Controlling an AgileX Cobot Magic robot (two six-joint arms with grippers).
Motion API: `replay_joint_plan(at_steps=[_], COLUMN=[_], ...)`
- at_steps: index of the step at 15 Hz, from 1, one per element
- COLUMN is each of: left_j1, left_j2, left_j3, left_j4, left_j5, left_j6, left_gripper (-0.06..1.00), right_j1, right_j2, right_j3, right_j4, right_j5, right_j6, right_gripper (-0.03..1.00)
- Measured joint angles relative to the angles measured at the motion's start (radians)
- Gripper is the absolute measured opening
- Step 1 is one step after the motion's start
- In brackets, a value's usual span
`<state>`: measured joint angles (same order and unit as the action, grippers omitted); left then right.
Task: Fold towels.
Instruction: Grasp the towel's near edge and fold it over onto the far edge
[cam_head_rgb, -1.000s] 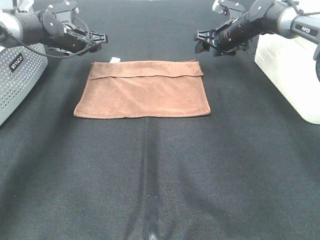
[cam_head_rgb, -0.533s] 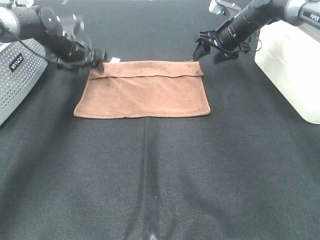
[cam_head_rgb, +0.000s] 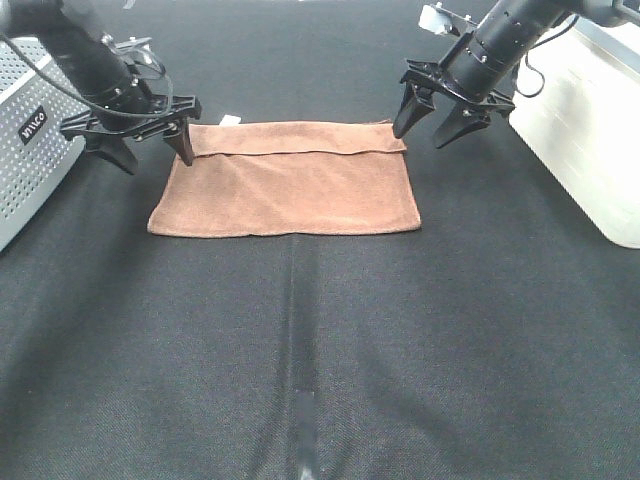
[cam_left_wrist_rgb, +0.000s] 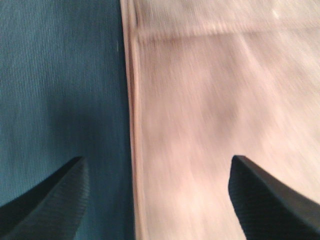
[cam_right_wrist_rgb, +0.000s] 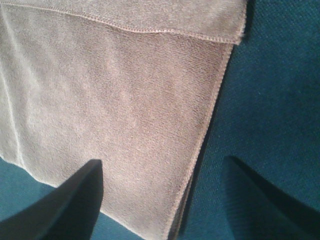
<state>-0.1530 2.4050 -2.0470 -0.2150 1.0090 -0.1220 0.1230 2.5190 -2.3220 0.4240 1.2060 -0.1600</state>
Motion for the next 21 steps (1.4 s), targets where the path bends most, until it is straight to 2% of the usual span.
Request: replay_joint_plan(at_steps=[2, 4, 6, 8, 11, 14, 16, 17, 19, 20, 21], left_j1=[0.000, 0.000, 0.000, 0.000, 0.000, 0.000, 0.000, 0.001, 0.002, 0.002, 0.002], left_j2=[-0.069, -0.158, -0.170, -0.170, -0.170, -0.147, -0.107, -0.096, -0.087, -0.080, -0.077], left_j3=[0.139, 0.327, 0.394, 0.408, 0.408, 0.408, 0.408, 0.408, 0.407, 0.406, 0.405], left_j4=[-0.009, -0.011, -0.012, -0.012, -0.013, -0.024, -0.093, -0.174, -0.241, -0.264, -0.276], left_j5=[-0.047, -0.130, -0.172, -0.213, -0.281, -0.285, -0.295, -0.312, -0.326, -0.335, -0.342], left_j6=[0.000, 0.000, 0.000, 0.000, 0.000, 0.000, 0.025, 0.081, 0.130, 0.138, 0.149], left_gripper=[0.73, 0.73, 0.73, 0.73, 0.73, 0.73, 0.73, 0.73, 0.73, 0.70, 0.62], right_j1=[0.000, 0.000, 0.000, 0.000, 0.000, 0.000, 0.000, 0.000, 0.000, 0.000, 0.000], right_j2=[-0.035, -0.115, -0.181, -0.197, -0.173, -0.142, -0.129, -0.111, -0.083, -0.078, -0.074], right_j3=[0.072, 0.253, 0.405, 0.462, 0.464, 0.465, 0.466, 0.466, 0.466, 0.466, 0.466], right_j4=[-0.028, -0.056, -0.057, -0.049, -0.030, -0.022, 0.013, 0.063, 0.144, 0.182, 0.206], right_j5=[0.000, -0.007, -0.100, -0.169, -0.197, -0.221, -0.255, -0.265, -0.266, -0.267, -0.268], right_j6=[0.007, 0.000, -0.002, -0.009, -0.036, -0.036, -0.043, -0.064, -0.106, -0.121, -0.131], right_gripper=[0.61, 0.58, 0.58, 0.58, 0.58, 0.58, 0.58, 0.58, 0.58, 0.58, 0.56])
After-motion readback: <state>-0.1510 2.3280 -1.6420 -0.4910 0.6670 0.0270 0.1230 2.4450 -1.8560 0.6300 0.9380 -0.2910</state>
